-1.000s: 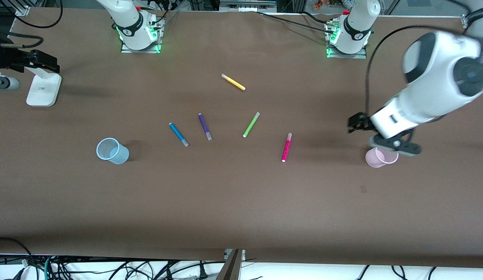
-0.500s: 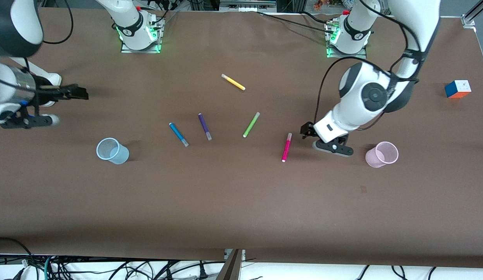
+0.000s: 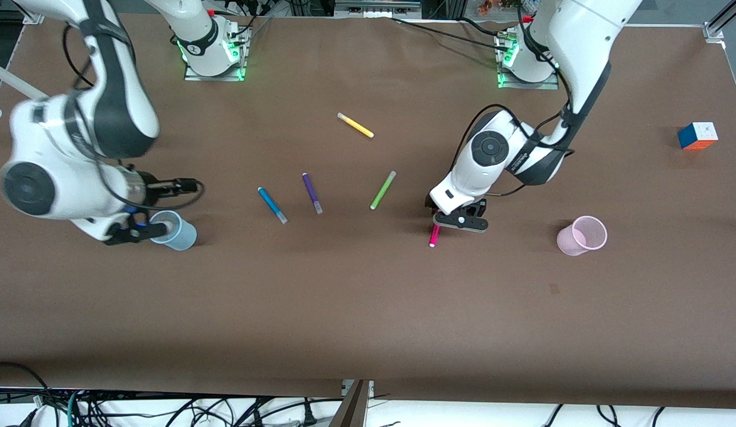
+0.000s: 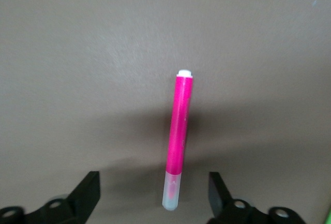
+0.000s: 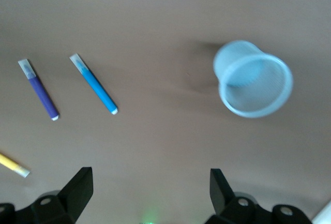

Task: Place pink and blue markers in matching cups
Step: 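Grasp the pink marker with the left gripper while the right gripper approaches, then lift the pink marker toward the pink cup while the right gripper grasps blue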

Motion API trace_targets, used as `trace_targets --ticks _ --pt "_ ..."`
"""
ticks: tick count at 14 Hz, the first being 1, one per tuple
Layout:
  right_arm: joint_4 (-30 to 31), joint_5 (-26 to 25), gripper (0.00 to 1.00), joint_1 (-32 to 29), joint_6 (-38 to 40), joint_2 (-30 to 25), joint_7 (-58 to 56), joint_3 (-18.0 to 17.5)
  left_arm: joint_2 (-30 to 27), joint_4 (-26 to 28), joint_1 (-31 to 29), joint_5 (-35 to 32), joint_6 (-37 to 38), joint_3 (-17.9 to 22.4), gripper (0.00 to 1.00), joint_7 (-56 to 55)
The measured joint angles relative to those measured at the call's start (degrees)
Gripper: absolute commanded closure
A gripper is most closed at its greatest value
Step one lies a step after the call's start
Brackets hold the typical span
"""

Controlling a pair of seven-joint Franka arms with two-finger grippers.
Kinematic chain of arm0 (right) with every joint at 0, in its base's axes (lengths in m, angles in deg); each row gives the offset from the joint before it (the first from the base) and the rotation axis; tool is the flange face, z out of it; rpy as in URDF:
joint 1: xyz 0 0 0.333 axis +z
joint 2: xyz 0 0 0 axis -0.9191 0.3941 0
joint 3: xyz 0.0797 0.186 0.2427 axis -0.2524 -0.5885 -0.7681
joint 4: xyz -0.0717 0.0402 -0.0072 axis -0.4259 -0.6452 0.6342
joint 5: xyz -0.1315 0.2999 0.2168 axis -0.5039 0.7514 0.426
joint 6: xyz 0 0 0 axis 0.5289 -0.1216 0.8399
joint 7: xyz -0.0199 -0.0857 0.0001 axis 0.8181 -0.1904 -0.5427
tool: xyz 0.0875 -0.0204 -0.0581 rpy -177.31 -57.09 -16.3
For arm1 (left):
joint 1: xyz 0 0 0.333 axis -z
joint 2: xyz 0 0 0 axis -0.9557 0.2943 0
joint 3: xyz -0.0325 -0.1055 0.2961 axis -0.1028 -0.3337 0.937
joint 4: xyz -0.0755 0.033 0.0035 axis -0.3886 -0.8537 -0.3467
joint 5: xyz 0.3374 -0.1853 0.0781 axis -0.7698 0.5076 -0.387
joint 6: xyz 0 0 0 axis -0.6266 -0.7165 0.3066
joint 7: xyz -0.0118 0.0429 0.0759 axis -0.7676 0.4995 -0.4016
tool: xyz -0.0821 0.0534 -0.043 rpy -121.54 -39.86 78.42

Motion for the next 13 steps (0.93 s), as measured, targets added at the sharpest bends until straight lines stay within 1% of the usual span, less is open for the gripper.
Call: trace_targets --ticks 1,4,5,6,7,8,11,13 --pt "0.01 0.00 0.00 1.37 -1.40 1.53 0.00 -0.01 0.94 -0.05 -0.01 -0.22 -0.69 0.06 0.44 -0.10" --pt "0.66 0.00 0.00 4.81 -6.22 5.13 0.01 -0.05 2.34 -0.16 0.09 -0.35 -1.80 0.10 0.45 -0.11" --pt "1.31 0.00 0.00 5.74 -8.35 6.15 0.01 -0.06 2.76 -0.16 0.27 -0.35 -2.24 0.10 0.50 -0.20" --pt "2.02 0.00 0.00 6.59 -10.47 6.96 0.01 -0.08 3.21 -0.18 0.49 -0.35 -2.69 0.10 0.65 -0.53" --pt "2.79 0.00 0.00 7.48 -12.63 7.68 0.01 -0.09 3.60 -0.18 0.70 -0.40 -2.99 0.10 0.88 -0.77" --pt "3.63 0.00 0.00 8.39 -14.68 8.40 0.01 -0.11 3.91 -0.19 0.85 -0.52 -3.17 0.10 1.00 -0.89" --pt "6.54 0.00 0.00 11.52 -20.73 9.98 0.15 -0.14 4.08 -0.54 0.65 -1.26 -3.24 0.36 1.00 -1.33" --pt "8.79 0.00 0.00 12.33 -24.07 10.10 0.28 -0.14 3.75 -1.26 0.31 -1.46 -2.00 0.52 1.00 -1.40"
